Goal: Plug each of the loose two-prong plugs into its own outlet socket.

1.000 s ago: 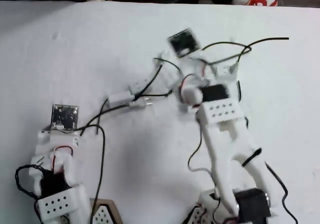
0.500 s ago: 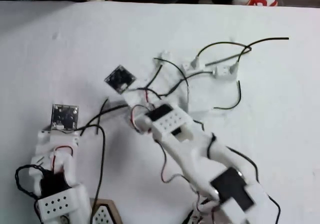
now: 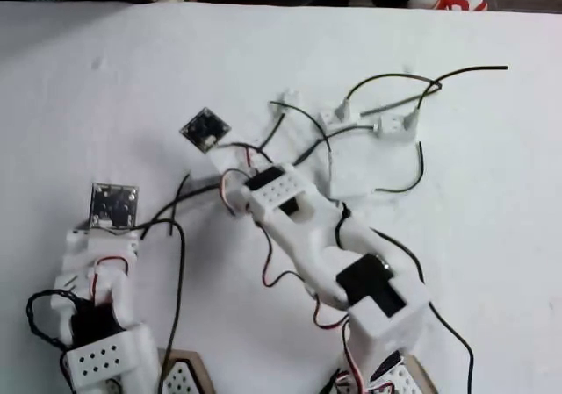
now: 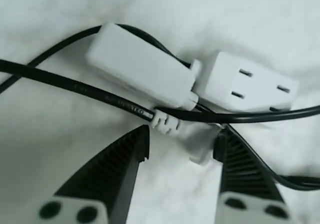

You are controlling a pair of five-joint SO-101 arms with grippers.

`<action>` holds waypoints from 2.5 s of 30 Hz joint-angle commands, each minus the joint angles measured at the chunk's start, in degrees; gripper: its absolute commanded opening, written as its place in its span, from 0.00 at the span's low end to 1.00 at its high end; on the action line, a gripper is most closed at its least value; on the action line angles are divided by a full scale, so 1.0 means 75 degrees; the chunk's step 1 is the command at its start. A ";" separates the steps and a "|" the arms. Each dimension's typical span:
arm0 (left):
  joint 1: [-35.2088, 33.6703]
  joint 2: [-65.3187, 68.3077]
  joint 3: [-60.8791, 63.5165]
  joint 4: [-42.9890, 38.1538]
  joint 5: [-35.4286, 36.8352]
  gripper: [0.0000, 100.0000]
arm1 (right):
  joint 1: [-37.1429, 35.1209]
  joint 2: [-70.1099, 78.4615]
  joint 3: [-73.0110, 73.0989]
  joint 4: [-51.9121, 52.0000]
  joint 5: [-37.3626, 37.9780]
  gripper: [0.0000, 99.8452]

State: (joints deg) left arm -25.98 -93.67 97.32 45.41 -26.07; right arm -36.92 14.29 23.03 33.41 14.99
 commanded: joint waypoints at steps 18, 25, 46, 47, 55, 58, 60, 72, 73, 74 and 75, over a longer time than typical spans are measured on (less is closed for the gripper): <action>0.0064 -0.0064 -0.0035 -0.0152 -0.0047 0.02 | 0.0604 -0.1553 -0.0070 0.0533 0.0035 0.02; 0.0064 -0.0064 -0.0035 -0.0152 -0.0047 0.02 | 0.0779 -0.3358 0.0527 0.1577 -0.0422 0.02; 0.4460 -0.0064 -0.1782 -0.0164 0.0023 0.02 | -0.0756 -0.8012 0.1594 0.4894 -0.0610 0.02; 0.4601 -0.0064 -0.1852 -0.0152 0.0023 0.02 | -0.0838 -0.8176 0.1700 0.4952 -0.0610 0.02; 0.5878 -0.0064 -0.2098 -0.0094 0.0023 0.02 | -0.1307 -0.8527 0.2438 0.4964 -0.0610 0.02; 0.6371 -0.0064 -0.2145 0.0305 0.0023 0.02 | -0.1412 -0.8527 0.2520 0.4964 -0.0610 0.02; 0.6652 -0.0064 -0.2251 0.0621 0.0023 0.02 | -0.1412 -0.8527 0.2520 0.4964 -0.0610 0.02; 0.6980 -0.0064 -0.2895 0.1676 0.0023 0.02 | -0.1412 -0.8516 0.2532 0.4964 -0.0598 0.02; 0.6980 -0.0076 -0.2895 0.1664 0.0023 0.02 | -0.1412 -0.8516 0.2532 0.4964 -0.0598 0.02; 0.6980 -0.0076 -0.2895 0.1653 0.0023 0.02 | -0.1412 -0.8516 0.2544 0.4964 -0.0598 0.02; 0.6980 -0.0076 -0.2895 0.1641 0.0023 0.02 | -0.1412 -0.8516 0.2544 0.4964 -0.0598 0.02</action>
State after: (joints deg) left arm 25.36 -94.02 78.07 57.80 -26.07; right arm -46.95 -48.22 42.46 70.59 10.86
